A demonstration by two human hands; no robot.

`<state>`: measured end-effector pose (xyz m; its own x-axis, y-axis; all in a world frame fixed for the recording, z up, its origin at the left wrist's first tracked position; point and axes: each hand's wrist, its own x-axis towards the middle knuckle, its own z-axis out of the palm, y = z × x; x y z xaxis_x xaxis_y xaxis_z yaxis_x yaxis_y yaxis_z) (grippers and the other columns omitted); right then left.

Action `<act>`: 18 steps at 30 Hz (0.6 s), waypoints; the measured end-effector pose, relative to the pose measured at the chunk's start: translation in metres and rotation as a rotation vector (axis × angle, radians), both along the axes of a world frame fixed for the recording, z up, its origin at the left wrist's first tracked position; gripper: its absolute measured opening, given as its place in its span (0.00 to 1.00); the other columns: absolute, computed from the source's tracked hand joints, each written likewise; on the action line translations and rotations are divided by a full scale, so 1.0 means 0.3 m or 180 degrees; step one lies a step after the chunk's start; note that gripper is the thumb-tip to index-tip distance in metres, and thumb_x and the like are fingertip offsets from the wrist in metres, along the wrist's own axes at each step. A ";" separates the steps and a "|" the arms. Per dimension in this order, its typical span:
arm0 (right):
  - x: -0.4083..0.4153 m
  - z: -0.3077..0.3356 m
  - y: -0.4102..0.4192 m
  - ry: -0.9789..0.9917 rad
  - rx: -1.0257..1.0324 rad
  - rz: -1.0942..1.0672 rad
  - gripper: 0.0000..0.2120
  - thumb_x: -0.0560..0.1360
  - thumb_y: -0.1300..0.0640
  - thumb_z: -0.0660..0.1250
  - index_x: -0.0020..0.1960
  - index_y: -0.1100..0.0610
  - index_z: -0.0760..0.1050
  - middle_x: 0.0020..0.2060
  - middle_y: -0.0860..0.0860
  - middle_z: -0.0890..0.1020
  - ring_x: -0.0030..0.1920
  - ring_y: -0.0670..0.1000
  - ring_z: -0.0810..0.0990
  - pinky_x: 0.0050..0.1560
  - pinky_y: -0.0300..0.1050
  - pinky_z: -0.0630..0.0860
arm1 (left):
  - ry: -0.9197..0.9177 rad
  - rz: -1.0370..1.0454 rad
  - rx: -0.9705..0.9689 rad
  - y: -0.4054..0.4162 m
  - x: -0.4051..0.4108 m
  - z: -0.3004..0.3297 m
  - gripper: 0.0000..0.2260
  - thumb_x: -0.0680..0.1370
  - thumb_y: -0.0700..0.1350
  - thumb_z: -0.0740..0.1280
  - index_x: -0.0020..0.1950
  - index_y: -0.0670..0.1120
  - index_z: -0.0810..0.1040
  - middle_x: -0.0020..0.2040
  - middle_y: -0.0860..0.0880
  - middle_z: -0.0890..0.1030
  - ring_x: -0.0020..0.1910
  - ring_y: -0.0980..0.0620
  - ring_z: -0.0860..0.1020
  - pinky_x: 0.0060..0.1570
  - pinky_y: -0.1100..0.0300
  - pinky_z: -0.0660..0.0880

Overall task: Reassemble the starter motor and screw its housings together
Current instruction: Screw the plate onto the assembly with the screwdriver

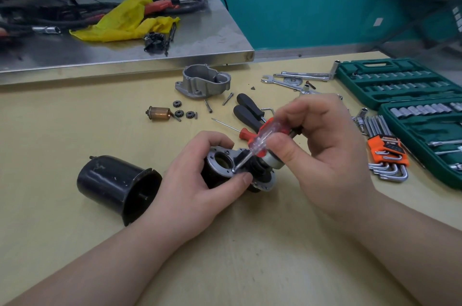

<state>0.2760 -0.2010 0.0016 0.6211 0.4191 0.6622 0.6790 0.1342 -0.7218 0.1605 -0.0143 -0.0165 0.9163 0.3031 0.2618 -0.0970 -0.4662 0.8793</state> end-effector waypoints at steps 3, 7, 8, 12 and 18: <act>-0.004 0.009 0.003 -0.0063 0.0041 0.0007 0.11 0.81 0.46 0.72 0.60 0.50 0.79 0.50 0.45 0.84 0.51 0.52 0.83 0.52 0.47 0.79 | 0.0015 -0.0012 0.0030 0.000 0.000 0.002 0.20 0.70 0.61 0.76 0.59 0.60 0.77 0.53 0.57 0.83 0.54 0.54 0.82 0.48 0.72 0.74; 0.007 -0.012 -0.010 -0.0125 -0.0115 0.0064 0.11 0.81 0.56 0.70 0.63 0.53 0.78 0.61 0.48 0.84 0.65 0.56 0.82 0.60 0.58 0.80 | 0.0041 0.0023 -0.0005 0.001 0.001 0.001 0.20 0.71 0.57 0.78 0.59 0.60 0.77 0.52 0.57 0.84 0.53 0.54 0.82 0.48 0.71 0.75; 0.009 -0.014 -0.011 -0.0130 -0.0142 0.0054 0.11 0.80 0.58 0.70 0.63 0.53 0.78 0.61 0.49 0.84 0.64 0.57 0.83 0.59 0.60 0.80 | 0.0046 0.0024 -0.0019 0.001 0.001 0.001 0.20 0.71 0.57 0.78 0.59 0.60 0.77 0.52 0.57 0.84 0.53 0.54 0.83 0.48 0.71 0.75; 0.002 0.002 -0.001 -0.0092 -0.0054 -0.0010 0.14 0.78 0.52 0.75 0.62 0.45 0.78 0.50 0.47 0.84 0.52 0.54 0.84 0.53 0.51 0.80 | 0.0030 0.0006 0.0005 0.002 -0.001 0.000 0.21 0.70 0.62 0.76 0.60 0.60 0.77 0.53 0.56 0.84 0.53 0.54 0.83 0.47 0.70 0.75; 0.010 -0.009 -0.007 -0.0257 -0.0095 0.0043 0.11 0.82 0.55 0.69 0.63 0.53 0.80 0.62 0.50 0.82 0.65 0.56 0.81 0.61 0.57 0.79 | 0.0038 -0.0020 -0.0010 0.007 0.000 -0.005 0.22 0.70 0.63 0.76 0.60 0.61 0.76 0.53 0.56 0.84 0.52 0.52 0.83 0.48 0.66 0.77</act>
